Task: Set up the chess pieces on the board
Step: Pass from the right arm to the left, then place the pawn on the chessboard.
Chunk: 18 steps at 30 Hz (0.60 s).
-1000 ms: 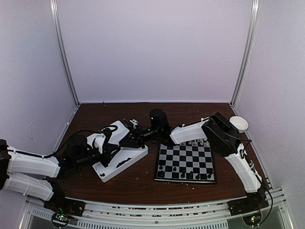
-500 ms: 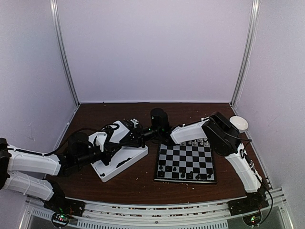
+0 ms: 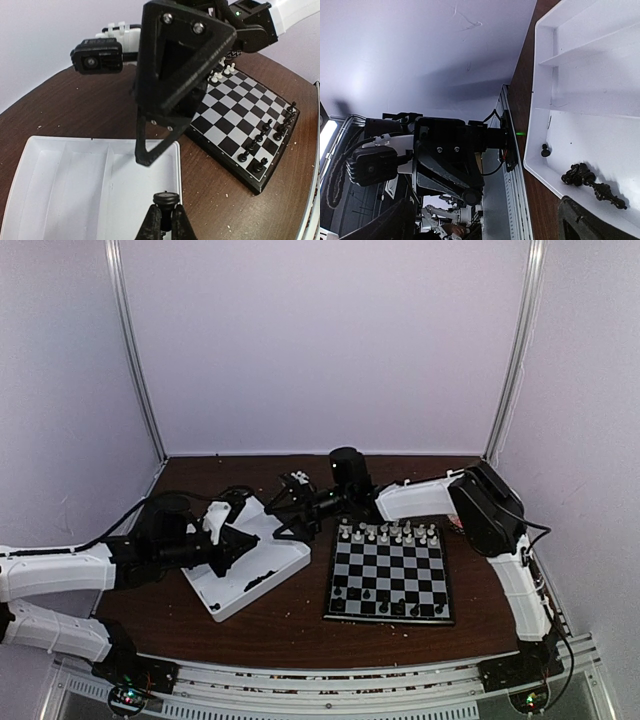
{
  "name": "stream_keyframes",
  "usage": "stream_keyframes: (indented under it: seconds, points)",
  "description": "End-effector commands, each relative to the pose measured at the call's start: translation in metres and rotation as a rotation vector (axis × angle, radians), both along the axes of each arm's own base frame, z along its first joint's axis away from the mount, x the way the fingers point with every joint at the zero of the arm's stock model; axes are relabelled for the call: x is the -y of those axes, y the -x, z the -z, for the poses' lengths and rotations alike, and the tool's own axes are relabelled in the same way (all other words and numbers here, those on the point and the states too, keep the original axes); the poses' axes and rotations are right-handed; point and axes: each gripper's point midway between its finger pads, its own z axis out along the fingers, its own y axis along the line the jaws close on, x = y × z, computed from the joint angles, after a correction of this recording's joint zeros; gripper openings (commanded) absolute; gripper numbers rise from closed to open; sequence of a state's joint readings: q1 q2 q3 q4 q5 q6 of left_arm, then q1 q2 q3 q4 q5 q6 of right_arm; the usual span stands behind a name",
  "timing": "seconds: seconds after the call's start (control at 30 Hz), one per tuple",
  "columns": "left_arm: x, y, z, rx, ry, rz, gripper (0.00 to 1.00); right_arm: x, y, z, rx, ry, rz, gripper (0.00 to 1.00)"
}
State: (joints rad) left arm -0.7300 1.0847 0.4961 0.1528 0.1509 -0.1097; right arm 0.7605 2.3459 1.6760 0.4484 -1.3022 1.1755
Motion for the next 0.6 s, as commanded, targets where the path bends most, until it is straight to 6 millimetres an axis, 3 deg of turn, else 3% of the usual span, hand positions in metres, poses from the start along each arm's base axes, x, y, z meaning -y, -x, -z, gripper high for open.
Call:
stream_keyframes:
  seconds: [0.0,0.1,0.23,0.4,0.57]
  points:
    - [0.001,0.004,0.003,-0.136,-0.113,0.021,0.01,0.038,-0.029,-0.034,0.124,0.004,0.077,1.00]
    - [0.011,0.003,-0.002,-0.211,-0.178,0.045,0.01,0.072,-0.048,-0.052,0.248,0.034,0.131,1.00]
    - [0.036,0.008,-0.009,-0.266,-0.287,0.116,0.01,0.137,-0.066,-0.064,0.441,0.216,0.222,1.00]
    - [0.066,0.008,0.005,-0.312,-0.520,0.179,0.01,0.226,-0.089,-0.086,0.660,0.394,0.369,1.00]
    - [0.085,0.000,0.027,-0.304,-0.785,0.212,0.01,0.305,-0.092,-0.075,0.685,0.520,0.474,1.00]
